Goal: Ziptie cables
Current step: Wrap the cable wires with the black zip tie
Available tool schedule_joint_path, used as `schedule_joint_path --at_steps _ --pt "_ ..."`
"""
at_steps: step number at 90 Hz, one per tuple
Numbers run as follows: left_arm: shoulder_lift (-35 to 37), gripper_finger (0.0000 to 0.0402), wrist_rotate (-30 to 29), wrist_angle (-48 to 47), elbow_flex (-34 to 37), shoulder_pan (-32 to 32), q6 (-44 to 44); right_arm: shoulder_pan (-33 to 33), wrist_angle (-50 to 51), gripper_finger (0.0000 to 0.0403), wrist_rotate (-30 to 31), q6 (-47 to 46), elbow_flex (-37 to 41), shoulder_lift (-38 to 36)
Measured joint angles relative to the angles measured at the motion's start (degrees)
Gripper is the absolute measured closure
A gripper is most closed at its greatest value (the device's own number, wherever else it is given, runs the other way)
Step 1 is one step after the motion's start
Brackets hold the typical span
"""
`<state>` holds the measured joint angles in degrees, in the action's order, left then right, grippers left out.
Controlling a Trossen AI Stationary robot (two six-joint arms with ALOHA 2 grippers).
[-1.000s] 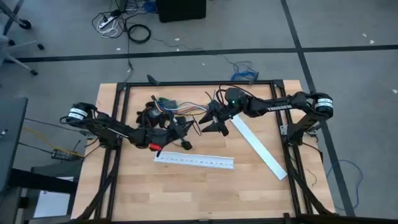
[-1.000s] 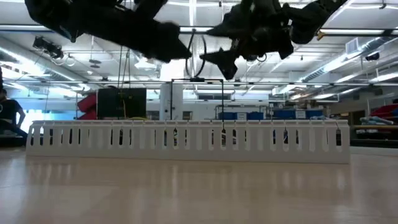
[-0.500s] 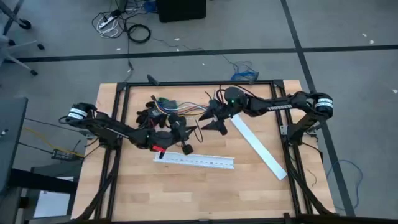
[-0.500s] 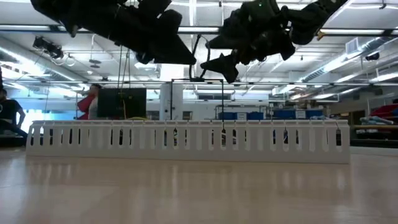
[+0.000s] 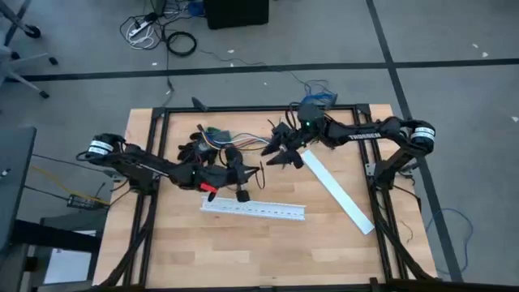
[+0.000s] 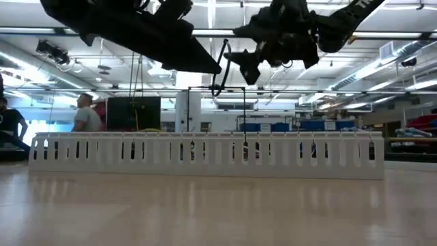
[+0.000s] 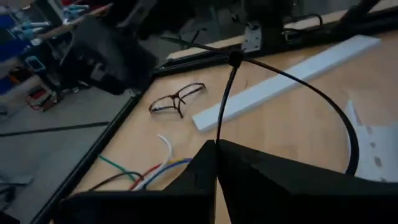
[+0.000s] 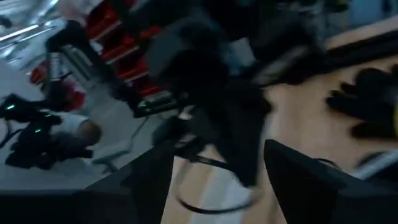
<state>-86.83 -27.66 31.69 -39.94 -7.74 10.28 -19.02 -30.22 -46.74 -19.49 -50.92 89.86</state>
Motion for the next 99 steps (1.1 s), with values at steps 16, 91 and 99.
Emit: schedule_joint_path --at_steps 16,91,99 --pt "0.0 0.0402 3.1 0.7 0.0 2.0 -0.6 1.9 -0.2 0.0157 2.1 0.1 0.0 0.0" --pt "0.0 0.0401 4.0 1.2 0.0 3.6 -2.9 2.1 -0.8 0.0328 6.2 3.8 0.0 0.0" --pt "0.0 0.0402 4.0 1.1 0.0 3.6 -3.0 2.1 -0.8 0.0380 6.5 5.7 0.0 0.0"
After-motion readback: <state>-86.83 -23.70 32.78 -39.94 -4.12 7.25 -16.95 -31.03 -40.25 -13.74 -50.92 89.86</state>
